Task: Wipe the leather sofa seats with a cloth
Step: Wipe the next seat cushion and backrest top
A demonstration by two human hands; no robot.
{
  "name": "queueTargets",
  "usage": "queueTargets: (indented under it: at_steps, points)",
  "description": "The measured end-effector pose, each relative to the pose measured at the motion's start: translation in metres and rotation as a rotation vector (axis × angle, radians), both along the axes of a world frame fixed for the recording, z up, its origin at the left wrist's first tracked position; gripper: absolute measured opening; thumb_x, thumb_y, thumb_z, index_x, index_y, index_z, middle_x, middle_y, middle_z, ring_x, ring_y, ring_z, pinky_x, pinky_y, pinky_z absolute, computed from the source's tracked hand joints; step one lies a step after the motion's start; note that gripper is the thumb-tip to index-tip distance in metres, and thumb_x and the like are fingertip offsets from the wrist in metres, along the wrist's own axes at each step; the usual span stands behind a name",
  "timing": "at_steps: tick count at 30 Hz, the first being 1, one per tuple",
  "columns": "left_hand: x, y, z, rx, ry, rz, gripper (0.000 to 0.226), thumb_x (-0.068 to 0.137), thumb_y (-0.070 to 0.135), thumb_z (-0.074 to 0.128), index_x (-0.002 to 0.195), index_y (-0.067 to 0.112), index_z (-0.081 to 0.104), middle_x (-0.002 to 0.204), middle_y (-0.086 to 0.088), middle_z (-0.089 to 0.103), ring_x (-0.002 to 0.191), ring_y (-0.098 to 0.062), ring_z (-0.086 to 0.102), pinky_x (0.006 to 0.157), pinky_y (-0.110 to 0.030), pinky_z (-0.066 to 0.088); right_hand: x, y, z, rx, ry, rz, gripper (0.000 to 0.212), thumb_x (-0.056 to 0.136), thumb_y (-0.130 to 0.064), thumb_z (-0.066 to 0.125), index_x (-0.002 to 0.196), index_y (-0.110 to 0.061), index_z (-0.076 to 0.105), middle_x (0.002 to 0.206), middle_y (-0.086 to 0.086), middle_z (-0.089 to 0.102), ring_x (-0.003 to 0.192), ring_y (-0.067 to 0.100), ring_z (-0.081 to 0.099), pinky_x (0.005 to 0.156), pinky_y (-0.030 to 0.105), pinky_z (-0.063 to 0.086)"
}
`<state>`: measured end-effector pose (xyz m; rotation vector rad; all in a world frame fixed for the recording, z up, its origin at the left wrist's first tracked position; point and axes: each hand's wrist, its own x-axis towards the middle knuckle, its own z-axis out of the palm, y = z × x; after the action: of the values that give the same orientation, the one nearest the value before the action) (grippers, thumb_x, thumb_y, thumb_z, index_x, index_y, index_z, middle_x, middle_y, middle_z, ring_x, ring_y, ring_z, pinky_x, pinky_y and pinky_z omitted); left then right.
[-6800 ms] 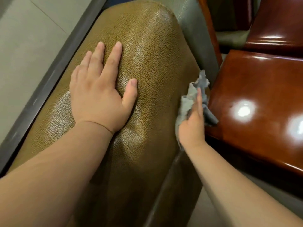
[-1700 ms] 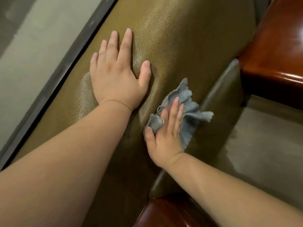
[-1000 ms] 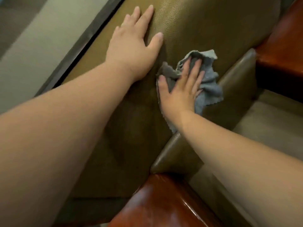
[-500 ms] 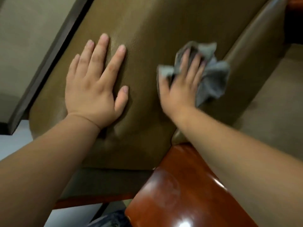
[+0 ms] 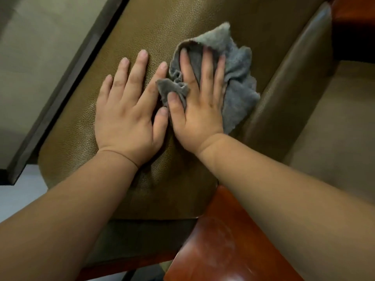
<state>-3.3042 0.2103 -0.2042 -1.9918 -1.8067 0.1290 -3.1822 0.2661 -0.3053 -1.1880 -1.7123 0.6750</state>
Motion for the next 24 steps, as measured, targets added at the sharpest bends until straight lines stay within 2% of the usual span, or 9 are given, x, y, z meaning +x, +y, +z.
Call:
queueTargets:
  at_steps: [3, 7, 10, 12, 14, 15, 18, 20, 24]
  points:
    - [-0.001, -0.001, 0.001, 0.008, -0.021, -0.013, 0.066, 0.102, 0.045, 0.034, 0.166, 0.027, 0.029, 0.173, -0.010, 0.023, 0.158, -0.039, 0.025, 0.124, -0.059, 0.025, -0.014, -0.024, -0.011, 0.012, 0.062, -0.023, 0.067, 0.105, -0.053, 0.023, 0.164, -0.019, 0.023, 0.172, 0.019, 0.009, 0.159, 0.042, -0.001, 0.125, 0.062, 0.012]
    - [0.001, -0.001, 0.003, -0.027, -0.025, 0.009, 0.068, 0.101, 0.044, 0.035, 0.166, 0.028, 0.027, 0.174, -0.009, 0.021, 0.159, -0.038, 0.022, 0.125, -0.058, 0.022, -0.023, -0.145, -0.051, -0.128, -0.090, 0.223, 0.074, 0.102, -0.054, 0.030, 0.166, -0.028, 0.002, 0.173, 0.013, -0.007, 0.158, 0.042, -0.011, 0.124, 0.064, 0.010]
    - [0.003, -0.005, 0.006, -0.047, -0.013, 0.034, 0.069, 0.101, 0.044, 0.039, 0.167, 0.030, 0.024, 0.175, -0.008, 0.018, 0.159, -0.037, 0.020, 0.127, -0.058, 0.018, -0.031, -0.226, -0.065, -0.163, -0.296, 0.321, 0.075, 0.089, -0.056, 0.042, 0.155, -0.028, 0.022, 0.163, 0.017, 0.018, 0.151, 0.052, 0.008, 0.112, 0.071, 0.032]
    - [0.004, -0.004, 0.006, -0.050, -0.001, 0.035, 0.069, 0.102, 0.045, 0.039, 0.167, 0.030, 0.023, 0.175, -0.008, 0.018, 0.159, -0.037, 0.020, 0.127, -0.058, 0.018, -0.036, -0.211, -0.062, -0.157, -0.301, 0.281, 0.078, 0.089, -0.056, 0.044, 0.155, -0.028, 0.013, 0.154, 0.015, 0.025, 0.149, 0.056, 0.011, 0.115, 0.071, 0.018]
    - [0.005, -0.003, 0.004, -0.047, 0.012, 0.036, 0.069, 0.102, 0.046, 0.038, 0.167, 0.030, 0.022, 0.175, -0.008, 0.017, 0.159, -0.037, 0.019, 0.126, -0.058, 0.018, -0.035, -0.158, -0.038, -0.282, -0.104, 0.183, 0.074, 0.095, -0.057, 0.033, 0.155, -0.041, -0.010, 0.163, 0.005, 0.006, 0.155, 0.049, -0.006, 0.120, 0.062, -0.006]
    - [0.005, -0.003, 0.004, -0.044, 0.019, 0.041, 0.069, 0.102, 0.046, 0.036, 0.167, 0.031, 0.020, 0.175, -0.008, 0.016, 0.160, -0.036, 0.018, 0.127, -0.057, 0.017, -0.035, -0.128, -0.029, -0.362, 0.003, 0.096, 0.070, 0.097, -0.059, 0.023, 0.154, -0.047, -0.015, 0.168, -0.001, -0.005, 0.156, 0.041, -0.014, 0.123, 0.059, -0.011]
    - [0.002, -0.009, 0.004, -0.045, 0.027, 0.070, 0.068, 0.103, 0.047, 0.033, 0.168, 0.032, 0.017, 0.176, -0.006, 0.013, 0.161, -0.032, 0.014, 0.128, -0.055, 0.015, -0.039, -0.085, -0.009, -0.434, 0.083, -0.089, 0.069, 0.101, -0.058, 0.014, 0.163, -0.037, -0.008, 0.172, 0.002, -0.017, 0.157, 0.033, -0.020, 0.123, 0.068, 0.000]
    - [0.007, -0.008, 0.008, -0.053, -0.009, 0.065, 0.066, 0.105, 0.045, 0.031, 0.168, 0.032, 0.019, 0.176, -0.005, 0.014, 0.162, -0.030, 0.014, 0.129, -0.053, 0.014, -0.038, -0.120, -0.012, -0.373, -0.023, 0.032, 0.071, 0.102, -0.057, 0.017, 0.163, -0.036, -0.011, 0.171, 0.005, -0.024, 0.156, 0.035, -0.025, 0.122, 0.070, 0.004]
    - [-0.006, -0.023, 0.045, -0.223, -0.284, 0.055, 0.059, 0.108, 0.039, 0.028, 0.167, 0.032, 0.024, 0.176, 0.002, 0.015, 0.162, -0.020, 0.010, 0.132, -0.045, 0.012, -0.020, -0.210, -0.040, -0.310, -0.270, 0.377, 0.078, 0.101, -0.063, 0.022, 0.156, -0.041, -0.028, 0.165, 0.011, -0.037, 0.150, 0.042, -0.035, 0.121, 0.072, 0.006]
